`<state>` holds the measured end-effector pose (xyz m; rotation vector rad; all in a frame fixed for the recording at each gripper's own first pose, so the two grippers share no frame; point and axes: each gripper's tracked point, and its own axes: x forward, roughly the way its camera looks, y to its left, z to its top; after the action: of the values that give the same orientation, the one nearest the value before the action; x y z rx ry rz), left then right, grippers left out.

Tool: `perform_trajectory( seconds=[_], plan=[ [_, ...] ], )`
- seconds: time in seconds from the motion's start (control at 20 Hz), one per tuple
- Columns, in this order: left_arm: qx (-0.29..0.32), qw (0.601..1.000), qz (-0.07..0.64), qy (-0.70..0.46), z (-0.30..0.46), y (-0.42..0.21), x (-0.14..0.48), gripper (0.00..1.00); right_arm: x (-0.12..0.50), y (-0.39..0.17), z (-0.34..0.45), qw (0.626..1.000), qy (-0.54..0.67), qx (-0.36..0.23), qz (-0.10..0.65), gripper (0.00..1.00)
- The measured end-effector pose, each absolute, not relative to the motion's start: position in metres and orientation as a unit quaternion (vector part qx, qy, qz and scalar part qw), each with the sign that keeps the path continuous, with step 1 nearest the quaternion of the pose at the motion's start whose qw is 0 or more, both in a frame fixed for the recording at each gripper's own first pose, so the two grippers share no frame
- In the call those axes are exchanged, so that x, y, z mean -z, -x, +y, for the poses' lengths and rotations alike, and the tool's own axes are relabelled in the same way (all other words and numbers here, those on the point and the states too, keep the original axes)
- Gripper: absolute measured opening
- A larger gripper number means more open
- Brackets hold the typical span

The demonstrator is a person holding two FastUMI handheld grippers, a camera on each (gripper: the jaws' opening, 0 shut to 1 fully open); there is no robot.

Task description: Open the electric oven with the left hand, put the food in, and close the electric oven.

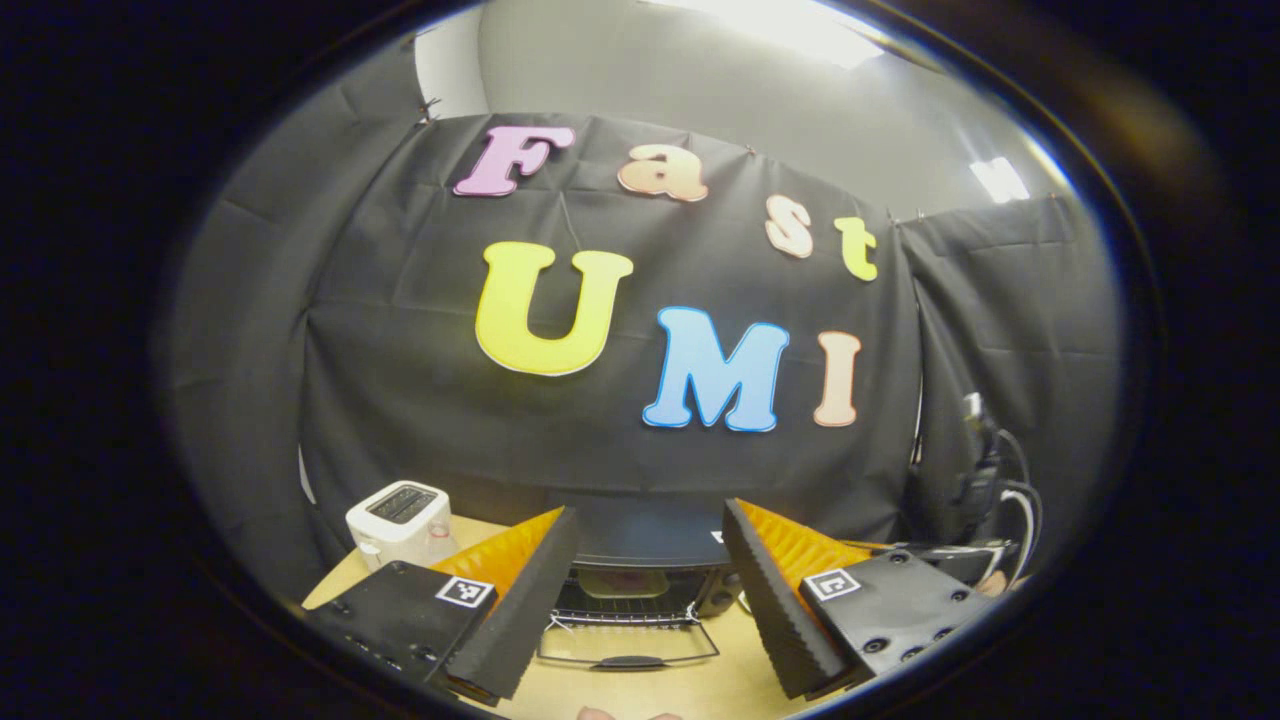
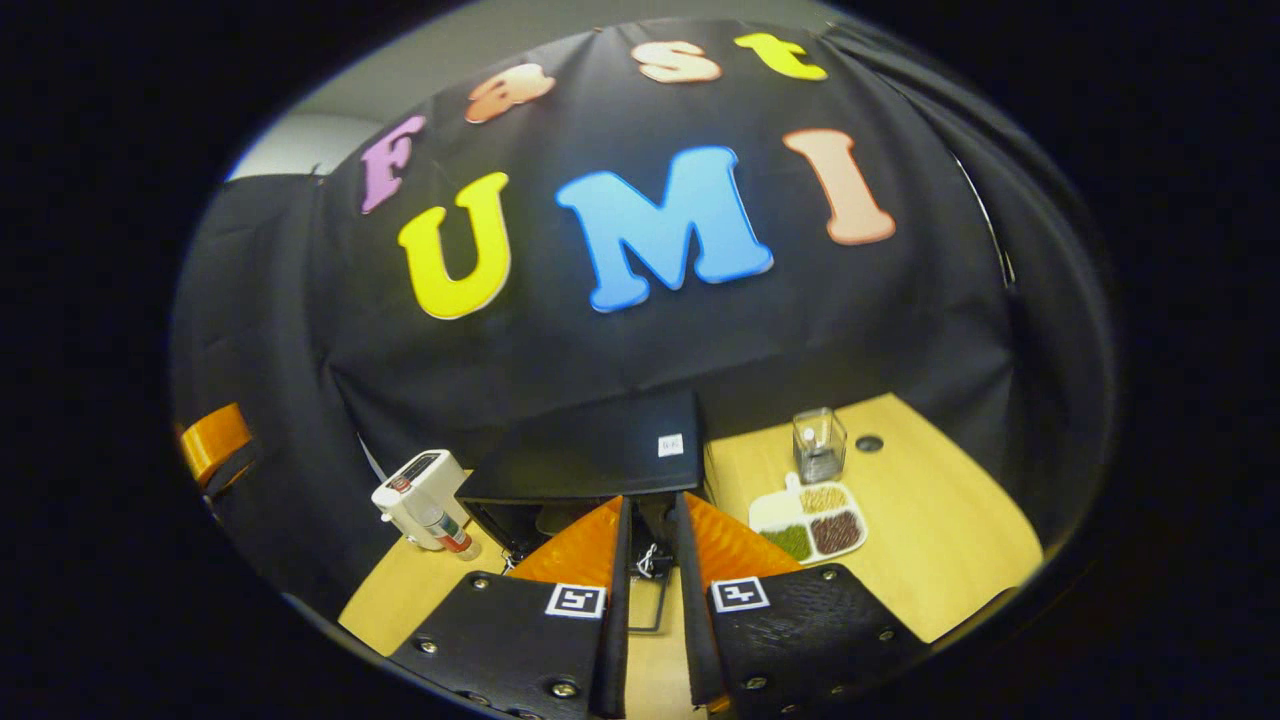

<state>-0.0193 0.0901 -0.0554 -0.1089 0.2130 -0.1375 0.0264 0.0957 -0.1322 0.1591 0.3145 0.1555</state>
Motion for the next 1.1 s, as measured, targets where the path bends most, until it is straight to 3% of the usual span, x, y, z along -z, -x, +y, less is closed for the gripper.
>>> perform_trajectory(
  seconds=[0.1, 0.25, 0.3, 0.35, 0.5, 0.65, 0.75, 0.8, 0.85, 1.1],
  plan=[
    [0.064, 0.991, 0.105, 0.048, 0.079, 0.015, 0.055, 1.00, 0.095, -0.021, 0.092, 0.987, -0.063, -0.088, 0.116, 0.24],
    [0.060, 0.991, 0.111, 0.045, 0.064, 0.011, 0.060, 0.92, 0.045, -0.013, 0.079, 0.993, -0.056, -0.085, 0.061, 0.25],
    [0.059, 0.991, 0.116, 0.043, 0.060, 0.009, 0.064, 0.92, 0.035, -0.011, 0.073, 0.994, -0.049, -0.081, 0.053, 0.28],
    [0.059, 0.990, 0.124, 0.042, 0.056, 0.008, 0.071, 0.97, 0.030, -0.005, 0.068, 0.995, -0.043, -0.080, 0.052, 0.36],
    [0.051, 0.985, 0.161, 0.042, 0.050, 0.003, 0.104, 0.95, 0.013, -0.003, 0.052, 0.996, -0.043, -0.066, 0.035, 0.63],
    [0.047, 0.974, 0.216, 0.047, 0.044, 0.004, 0.149, 1.00, 0.003, -0.001, 0.036, 0.997, -0.048, -0.052, 0.012, 0.64],
    [0.044, 0.965, 0.255, 0.044, 0.045, 0.005, 0.184, 0.97, -0.001, 0.000, 0.029, 0.998, -0.047, -0.046, 0.004, 0.72],
    [0.045, 0.959, 0.277, 0.045, 0.044, 0.008, 0.202, 0.97, -0.001, 0.001, 0.026, 0.998, -0.044, -0.046, 0.005, 0.72],
    [0.045, 0.953, 0.297, 0.046, 0.043, 0.009, 0.221, 0.97, -0.002, 0.004, 0.021, 0.998, -0.041, -0.044, 0.004, 0.89],
    [0.052, 0.911, 0.407, 0.047, 0.039, 0.030, 0.310, 0.97, -0.005, 0.006, 0.004, 0.999, -0.030, -0.038, -0.006, 0.93]
  ],
)
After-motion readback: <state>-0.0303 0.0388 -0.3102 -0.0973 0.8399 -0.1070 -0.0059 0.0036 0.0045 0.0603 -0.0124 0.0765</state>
